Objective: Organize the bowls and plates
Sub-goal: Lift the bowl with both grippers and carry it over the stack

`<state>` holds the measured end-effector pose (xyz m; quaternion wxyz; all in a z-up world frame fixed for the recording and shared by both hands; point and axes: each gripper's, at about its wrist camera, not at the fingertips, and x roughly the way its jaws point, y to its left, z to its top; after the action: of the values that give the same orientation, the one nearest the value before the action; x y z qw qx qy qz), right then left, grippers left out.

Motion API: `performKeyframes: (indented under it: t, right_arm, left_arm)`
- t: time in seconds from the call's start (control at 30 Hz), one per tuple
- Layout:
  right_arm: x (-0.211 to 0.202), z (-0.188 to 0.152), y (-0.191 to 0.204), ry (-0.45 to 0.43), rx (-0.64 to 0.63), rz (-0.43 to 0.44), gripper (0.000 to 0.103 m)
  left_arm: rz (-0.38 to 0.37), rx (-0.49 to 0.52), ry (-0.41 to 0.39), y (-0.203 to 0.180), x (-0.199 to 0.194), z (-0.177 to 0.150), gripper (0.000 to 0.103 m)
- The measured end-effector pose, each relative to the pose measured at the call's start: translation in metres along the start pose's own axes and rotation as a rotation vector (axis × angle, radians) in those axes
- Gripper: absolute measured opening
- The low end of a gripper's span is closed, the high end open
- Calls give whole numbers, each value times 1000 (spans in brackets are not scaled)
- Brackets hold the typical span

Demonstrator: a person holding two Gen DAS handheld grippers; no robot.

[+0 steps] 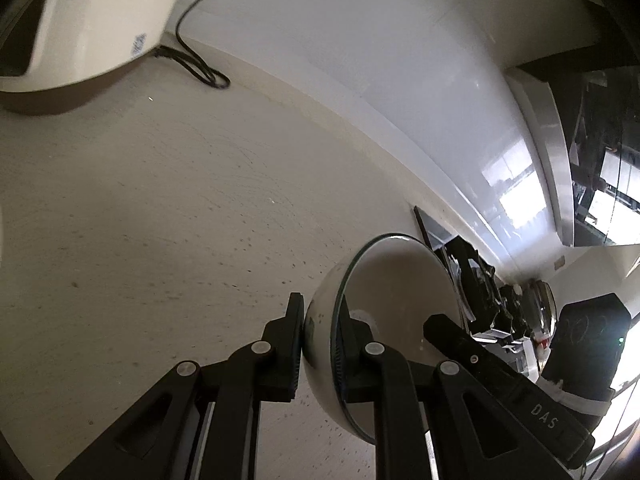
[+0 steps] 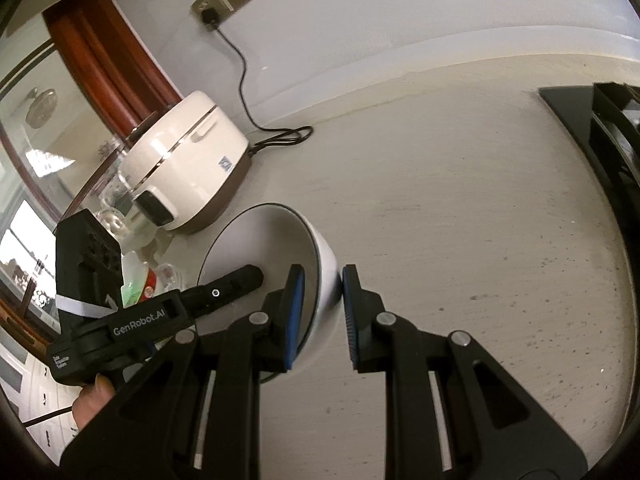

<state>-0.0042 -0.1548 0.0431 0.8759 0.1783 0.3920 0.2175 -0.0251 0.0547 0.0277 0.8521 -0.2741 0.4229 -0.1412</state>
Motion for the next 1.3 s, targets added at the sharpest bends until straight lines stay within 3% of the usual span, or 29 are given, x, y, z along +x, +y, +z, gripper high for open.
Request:
performKeyframes:
  t: [0.5,1.3]
  right_arm:
    - [2,5,56,15,-67,91,23]
    - [70,23,172,99,-154,272,23]
  left_arm:
    - [32,-25,-111,24,-58,9,14]
    - [158,-113,-306,105,-159,34,14]
